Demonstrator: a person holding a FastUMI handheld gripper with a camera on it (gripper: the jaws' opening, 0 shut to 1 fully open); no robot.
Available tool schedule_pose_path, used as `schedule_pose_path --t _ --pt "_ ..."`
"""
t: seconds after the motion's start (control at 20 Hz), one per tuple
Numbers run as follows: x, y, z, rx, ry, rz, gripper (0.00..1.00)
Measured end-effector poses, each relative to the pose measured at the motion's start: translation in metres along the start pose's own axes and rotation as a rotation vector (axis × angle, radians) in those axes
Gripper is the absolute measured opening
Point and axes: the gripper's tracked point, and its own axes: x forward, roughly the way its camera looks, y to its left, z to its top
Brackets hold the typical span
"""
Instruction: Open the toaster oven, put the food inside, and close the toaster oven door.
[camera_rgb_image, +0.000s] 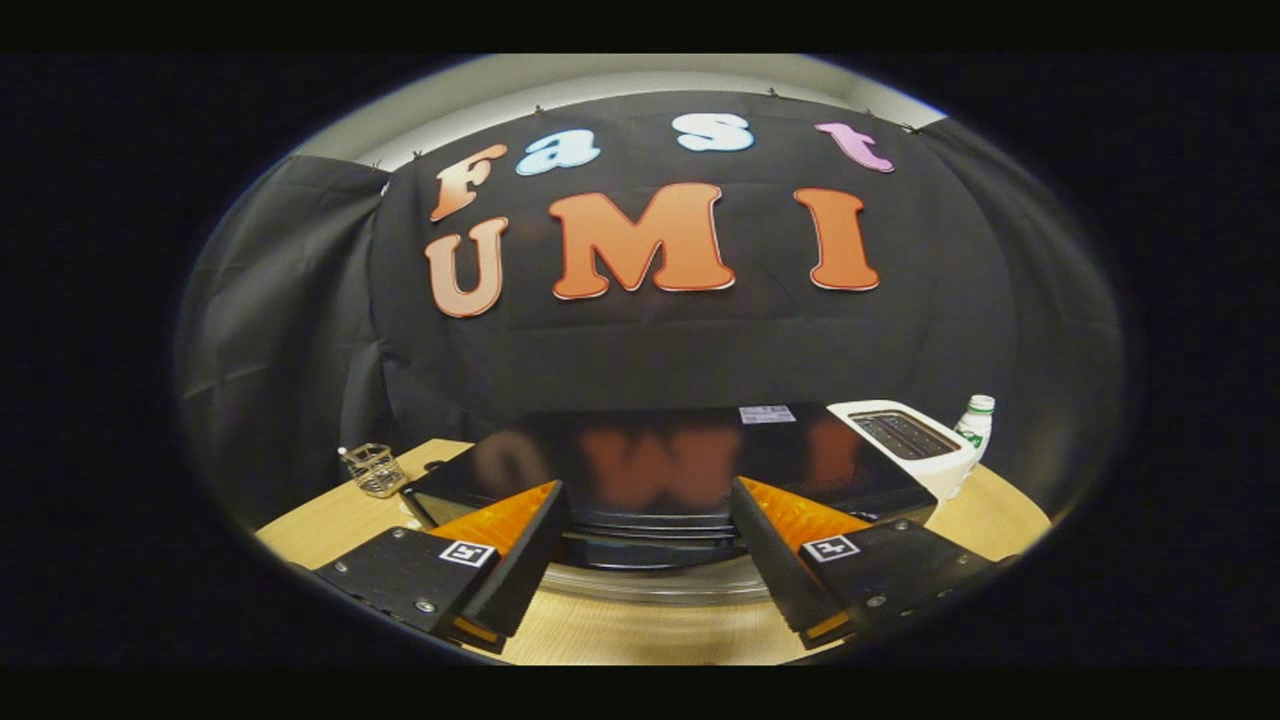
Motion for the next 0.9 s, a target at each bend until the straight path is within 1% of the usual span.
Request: schedule_pose_path --t 0.1,0.15,0.25,0.35,0.45,0.7,0.8,0.9 --pt "-0.009 0.005 -0.004 -0.071 -0.01 -0.008 0.96" --pt "-0.016 0.013 -0.007 -0.056 -0.016 0.021 0.96" --pt "-0.024 0.019 -0.008 -0.047 -0.034 0.035 0.84" --pt "-0.033 0.019 -0.009 -0.012 -0.04 0.055 0.77" --pt "-0.044 0.023 -0.017 -0.033 -0.021 0.075 0.75" --pt "-0.087 0.03 -0.05 -0.076 0.057 0.131 0.74" --pt "-0.103 0.033 -0.072 -0.07 0.12 0.164 0.74" --pt "-0.116 0.038 -0.101 -0.023 0.213 0.209 0.74"
